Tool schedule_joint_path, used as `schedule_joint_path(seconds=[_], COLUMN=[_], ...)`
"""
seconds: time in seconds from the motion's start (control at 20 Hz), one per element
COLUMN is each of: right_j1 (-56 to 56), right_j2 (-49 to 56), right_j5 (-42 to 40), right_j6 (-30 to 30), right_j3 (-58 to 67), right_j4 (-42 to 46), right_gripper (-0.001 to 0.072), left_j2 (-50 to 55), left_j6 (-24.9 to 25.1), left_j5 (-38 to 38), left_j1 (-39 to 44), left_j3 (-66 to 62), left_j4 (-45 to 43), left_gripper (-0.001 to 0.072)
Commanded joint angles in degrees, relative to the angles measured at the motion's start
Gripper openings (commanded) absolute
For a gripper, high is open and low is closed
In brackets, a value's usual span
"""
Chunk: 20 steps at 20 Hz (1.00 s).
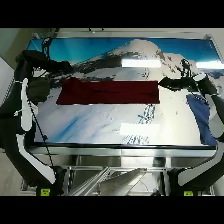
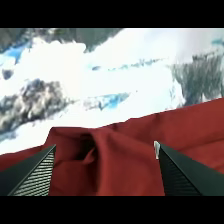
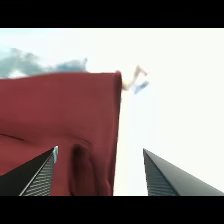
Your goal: Fold the shirts.
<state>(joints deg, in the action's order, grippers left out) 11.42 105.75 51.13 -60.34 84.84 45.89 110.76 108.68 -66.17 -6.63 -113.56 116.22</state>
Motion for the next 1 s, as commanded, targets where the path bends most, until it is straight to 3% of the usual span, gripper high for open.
schedule_joint_path(seconds=[0.0,0.35,0.4,0.5,0.55,0.6,0.65,0.7,0.95], right_j1=[0.5,-2.3,-2.7,-2.9,-2.9,-2.8,-2.9,-2.9,-3.0], right_j2=[1.7,6.1,6.7,7.4,7.3,7.2,6.8,6.1,-0.7], right_j5=[4.8,7.1,7.2,7.2,7.4,8.3,10.1,11.7,17.8], right_j6=[-2.0,1.2,1.1,1.0,1.0,1.0,1.1,1.2,-1.6], right_j3=[0.5,0.6,1.0,1.2,1.2,1.9,3.1,4.5,11.8], right_j4=[1.3,-10.0,-10.0,-10.3,-10.8,-11.1,-11.1,-11.0,-11.3], right_gripper=[0.0598,0.0591,0.0547,0.0261,0.0091,0.0018,0.0018,0.0018,0.0018], left_j2=[0.1,0.0,0.0,0.0,0.2,0.5,1.0,1.7,9.1], left_j6=[-2.3,-2.7,-2.7,-2.7,-2.7,-2.7,-2.7,-2.7,-4.8], left_j5=[-7.1,-11.4,-11.3,-11.1,-11.2,-11.2,-11.1,-11.2,-8.8], left_j1=[-1.2,2.6,3.6,5.7,6.9,7.9,9.0,10.0,18.7], left_j3=[-2.5,-2.4,-2.4,-2.4,-2.4,-2.4,-2.4,-2.4,-2.4], left_j4=[0.4,0.8,0.8,0.8,0.8,0.7,0.8,0.9,8.6], left_gripper=[0.0687,0.0686,0.0686,0.0685,0.0598,0.0391,0.0149,0.0014,0.0014])
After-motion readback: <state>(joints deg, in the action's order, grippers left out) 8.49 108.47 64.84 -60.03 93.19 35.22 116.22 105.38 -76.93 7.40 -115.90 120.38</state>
